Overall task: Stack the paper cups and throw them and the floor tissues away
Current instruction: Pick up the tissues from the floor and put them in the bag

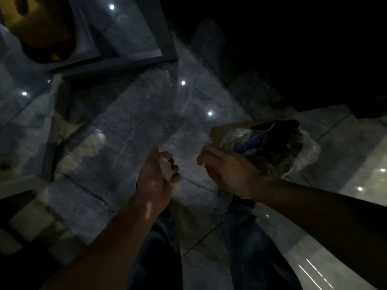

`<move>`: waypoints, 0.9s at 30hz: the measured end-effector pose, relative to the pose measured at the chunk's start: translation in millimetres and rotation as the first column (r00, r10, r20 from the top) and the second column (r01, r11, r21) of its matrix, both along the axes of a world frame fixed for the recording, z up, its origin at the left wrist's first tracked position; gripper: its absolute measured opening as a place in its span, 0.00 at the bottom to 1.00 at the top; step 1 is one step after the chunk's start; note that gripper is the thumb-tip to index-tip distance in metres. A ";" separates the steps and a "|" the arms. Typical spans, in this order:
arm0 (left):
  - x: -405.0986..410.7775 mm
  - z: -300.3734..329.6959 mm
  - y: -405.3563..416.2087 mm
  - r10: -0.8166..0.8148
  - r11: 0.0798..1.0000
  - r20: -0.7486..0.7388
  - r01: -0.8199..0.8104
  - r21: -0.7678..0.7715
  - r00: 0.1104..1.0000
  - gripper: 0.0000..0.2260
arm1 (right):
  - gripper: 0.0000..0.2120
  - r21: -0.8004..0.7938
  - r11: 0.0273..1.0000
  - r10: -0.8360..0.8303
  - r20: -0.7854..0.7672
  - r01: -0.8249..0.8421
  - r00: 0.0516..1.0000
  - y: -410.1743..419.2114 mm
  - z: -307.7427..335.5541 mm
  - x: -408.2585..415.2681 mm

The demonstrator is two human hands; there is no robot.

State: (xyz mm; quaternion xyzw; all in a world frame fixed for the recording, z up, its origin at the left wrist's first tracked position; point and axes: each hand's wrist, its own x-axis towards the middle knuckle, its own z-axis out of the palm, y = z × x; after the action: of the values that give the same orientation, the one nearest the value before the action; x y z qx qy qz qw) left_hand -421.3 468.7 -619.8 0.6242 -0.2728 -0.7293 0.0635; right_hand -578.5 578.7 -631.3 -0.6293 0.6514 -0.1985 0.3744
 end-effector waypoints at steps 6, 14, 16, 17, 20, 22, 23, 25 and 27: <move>-34.9 6.5 36.0 -0.020 0.986 -0.084 0.033 0.163 0.996 0.17 | 0.10 0.130 0.991 -0.019 -0.193 0.044 0.981 55.9 11.0 -49.6; -83.9 6.3 83.0 -0.309 0.948 -0.045 0.312 0.070 0.950 0.07 | 0.09 0.279 0.887 -0.321 -0.197 0.367 0.926 95.3 -7.0 -99.9; -96.3 5.6 88.5 -0.306 0.949 -0.035 0.308 0.070 0.951 0.04 | 0.10 0.301 0.865 -0.360 -0.185 0.402 0.914 98.7 -11.9 -106.4; -101.6 3.1 90.6 -0.326 0.944 -0.008 0.326 0.054 0.945 0.04 | 0.10 0.314 0.855 -0.370 -0.189 0.413 0.910 100.1 -13.8 -109.2; -114.8 -2.7 94.4 -0.366 0.930 0.087 0.362 0.057 0.926 0.04 | 0.12 0.327 0.833 -0.401 -0.196 0.446 0.895 102.3 -17.3 -115.0; -122.8 -5.1 96.5 -0.349 0.936 0.127 0.339 0.091 0.929 0.08 | 0.13 0.335 0.820 -0.421 -0.195 0.463 0.886 102.7 -18.3 -116.6; -126.3 -5.3 97.3 -0.345 0.937 0.130 0.333 0.105 0.929 0.08 | 0.13 0.332 0.820 -0.426 -0.189 0.466 0.885 103.1 -19.3 -117.7; -131.1 -5.6 99.4 -0.363 0.929 0.119 0.348 0.124 0.924 0.10 | 0.14 0.323 0.824 -0.428 -0.181 0.465 0.885 103.7 -19.7 -118.9; -133.0 -3.8 100.5 -0.361 0.926 0.095 0.344 0.159 0.928 0.13 | 0.16 0.311 0.826 -0.437 -0.173 0.470 0.883 105.6 -20.4 -120.3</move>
State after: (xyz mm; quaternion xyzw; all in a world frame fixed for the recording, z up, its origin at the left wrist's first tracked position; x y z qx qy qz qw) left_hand -554.3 569.2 -623.7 0.6114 -0.3324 -0.7063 -0.1293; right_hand -698.7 684.4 -651.6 -0.3899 0.8234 -0.1348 0.3896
